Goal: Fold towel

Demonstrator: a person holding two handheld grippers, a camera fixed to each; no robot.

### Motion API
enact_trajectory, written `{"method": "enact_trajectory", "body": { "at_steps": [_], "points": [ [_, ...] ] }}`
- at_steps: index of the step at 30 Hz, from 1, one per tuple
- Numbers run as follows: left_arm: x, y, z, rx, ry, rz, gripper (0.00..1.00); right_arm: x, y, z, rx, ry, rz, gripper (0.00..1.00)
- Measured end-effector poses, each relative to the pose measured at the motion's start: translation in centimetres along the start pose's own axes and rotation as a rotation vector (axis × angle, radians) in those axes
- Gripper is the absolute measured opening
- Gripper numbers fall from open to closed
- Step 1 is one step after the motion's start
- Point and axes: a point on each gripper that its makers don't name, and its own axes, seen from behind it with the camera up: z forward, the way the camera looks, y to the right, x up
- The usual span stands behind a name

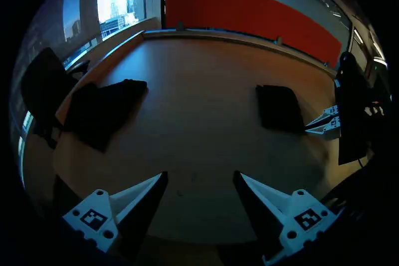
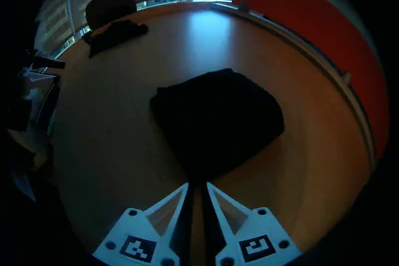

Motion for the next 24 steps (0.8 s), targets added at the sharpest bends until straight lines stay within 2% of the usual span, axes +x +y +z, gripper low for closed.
{"method": "enact_trajectory", "body": {
  "at_steps": [12,24],
  "points": [
    [0.2,0.2,0.2,-0.006,0.004,0.003,0.97,1.5,0.6,-1.2,-0.012,0.040,-0.003,0.02],
    [1.5,0.8,0.9,-0.033,0.028,-0.005,0.97,8.0,3.5,-5.6,-0.065,0.143,-0.043,0.02]
  ]
}}
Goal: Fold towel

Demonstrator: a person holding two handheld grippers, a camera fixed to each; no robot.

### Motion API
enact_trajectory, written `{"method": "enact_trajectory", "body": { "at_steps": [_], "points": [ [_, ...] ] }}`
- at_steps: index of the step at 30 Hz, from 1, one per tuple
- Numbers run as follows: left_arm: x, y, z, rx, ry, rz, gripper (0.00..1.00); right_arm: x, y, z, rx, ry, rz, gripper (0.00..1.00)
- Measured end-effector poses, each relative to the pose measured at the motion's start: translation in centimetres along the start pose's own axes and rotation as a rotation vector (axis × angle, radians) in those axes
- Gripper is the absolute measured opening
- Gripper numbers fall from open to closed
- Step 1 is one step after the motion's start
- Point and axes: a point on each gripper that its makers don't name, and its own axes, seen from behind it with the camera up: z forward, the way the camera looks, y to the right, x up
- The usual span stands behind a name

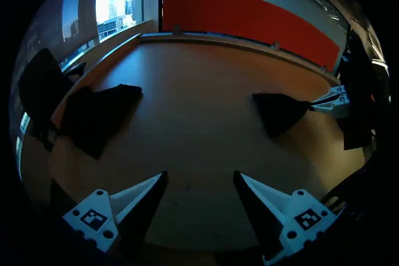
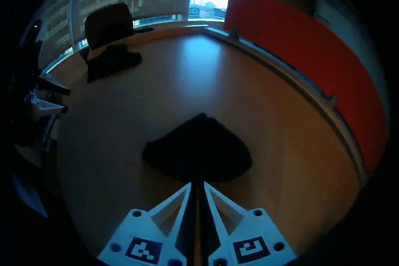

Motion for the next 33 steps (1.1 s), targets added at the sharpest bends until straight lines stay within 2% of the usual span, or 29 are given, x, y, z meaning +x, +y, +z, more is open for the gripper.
{"method": "enact_trajectory", "body": {
  "at_steps": [9,15,24,33],
  "points": [
    [1.9,0.8,0.5,-0.022,0.028,0.030,0.97,5.4,3.0,-3.0,-0.036,0.090,-0.051,0.02],
    [2.9,1.5,0.8,-0.041,0.039,0.043,0.97,7.7,5.0,-5.3,-0.062,0.145,-0.060,0.02],
    [3.6,2.5,1.0,-0.068,0.046,0.053,0.97,8.7,9.3,-9.1,-0.135,0.190,-0.033,0.02],
    [3.9,3.4,1.4,-0.087,0.041,0.064,0.97,8.2,14.6,-13.1,-0.214,0.211,0.010,0.02]
  ]
}}
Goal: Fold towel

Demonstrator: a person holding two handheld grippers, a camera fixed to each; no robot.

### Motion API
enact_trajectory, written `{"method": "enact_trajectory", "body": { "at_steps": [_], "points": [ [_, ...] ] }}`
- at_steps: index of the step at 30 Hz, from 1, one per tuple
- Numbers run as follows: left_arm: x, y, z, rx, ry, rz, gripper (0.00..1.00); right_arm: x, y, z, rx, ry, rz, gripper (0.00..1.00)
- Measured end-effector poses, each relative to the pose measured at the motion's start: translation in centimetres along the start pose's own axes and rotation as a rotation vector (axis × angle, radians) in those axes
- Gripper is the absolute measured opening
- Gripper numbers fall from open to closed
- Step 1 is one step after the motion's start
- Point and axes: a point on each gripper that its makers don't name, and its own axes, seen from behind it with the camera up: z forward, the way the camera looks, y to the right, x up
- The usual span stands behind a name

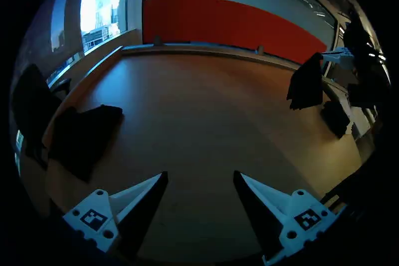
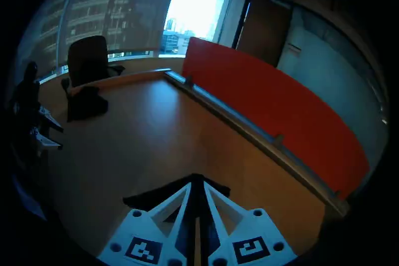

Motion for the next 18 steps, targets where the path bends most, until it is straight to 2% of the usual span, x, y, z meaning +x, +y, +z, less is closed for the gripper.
{"method": "enact_trajectory", "body": {
  "at_steps": [9,18],
  "points": [
    [0.6,1.0,0.4,-0.012,-0.003,0.014,0.97,-0.9,6.5,-2.9,-0.080,-0.006,0.049,0.02],
    [1.1,2.7,0.8,-0.025,-0.007,0.026,0.97,-3.9,12.4,-5.8,-0.151,-0.054,0.072,0.02]
  ]
}}
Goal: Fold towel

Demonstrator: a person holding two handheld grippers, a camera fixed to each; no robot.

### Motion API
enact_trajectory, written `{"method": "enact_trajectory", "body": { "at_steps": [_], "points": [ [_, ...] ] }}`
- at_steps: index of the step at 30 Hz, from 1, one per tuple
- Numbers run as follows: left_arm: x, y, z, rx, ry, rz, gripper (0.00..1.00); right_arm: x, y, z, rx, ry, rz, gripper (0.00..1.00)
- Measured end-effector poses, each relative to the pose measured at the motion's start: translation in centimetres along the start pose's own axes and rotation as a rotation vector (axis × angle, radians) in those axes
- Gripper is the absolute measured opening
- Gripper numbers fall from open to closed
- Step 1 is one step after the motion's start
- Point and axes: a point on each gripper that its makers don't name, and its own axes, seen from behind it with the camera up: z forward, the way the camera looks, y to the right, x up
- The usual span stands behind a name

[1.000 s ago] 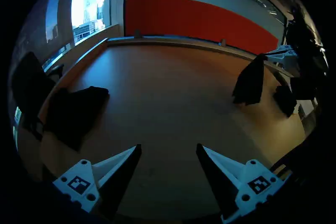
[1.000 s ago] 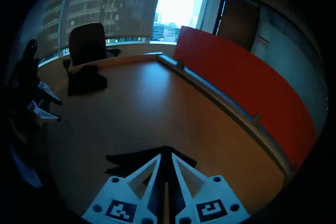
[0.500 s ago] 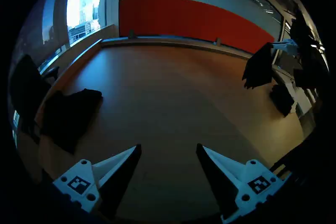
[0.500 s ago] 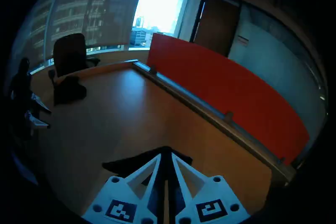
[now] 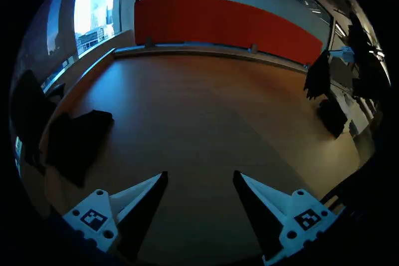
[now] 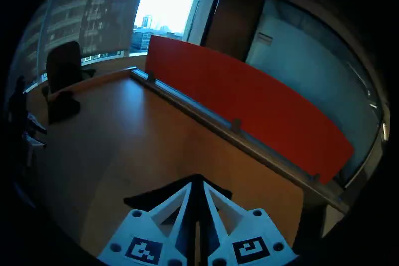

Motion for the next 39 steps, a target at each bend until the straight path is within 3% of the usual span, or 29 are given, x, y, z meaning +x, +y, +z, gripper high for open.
{"method": "enact_trajectory", "body": {
  "at_steps": [18,27,39],
  "points": [
    [0.3,2.5,0.7,-0.001,-0.019,0.019,0.97,-4.9,9.7,-1.9,-0.091,-0.073,0.062,0.02],
    [0.6,3.4,0.7,0.004,-0.023,0.034,0.97,-6.9,12.0,-1.4,-0.106,-0.094,0.093,0.02],
    [0.8,4.5,0.9,0.003,-0.031,0.044,0.97,-9.4,13.2,-1.6,-0.123,-0.120,0.122,0.02]
  ]
}}
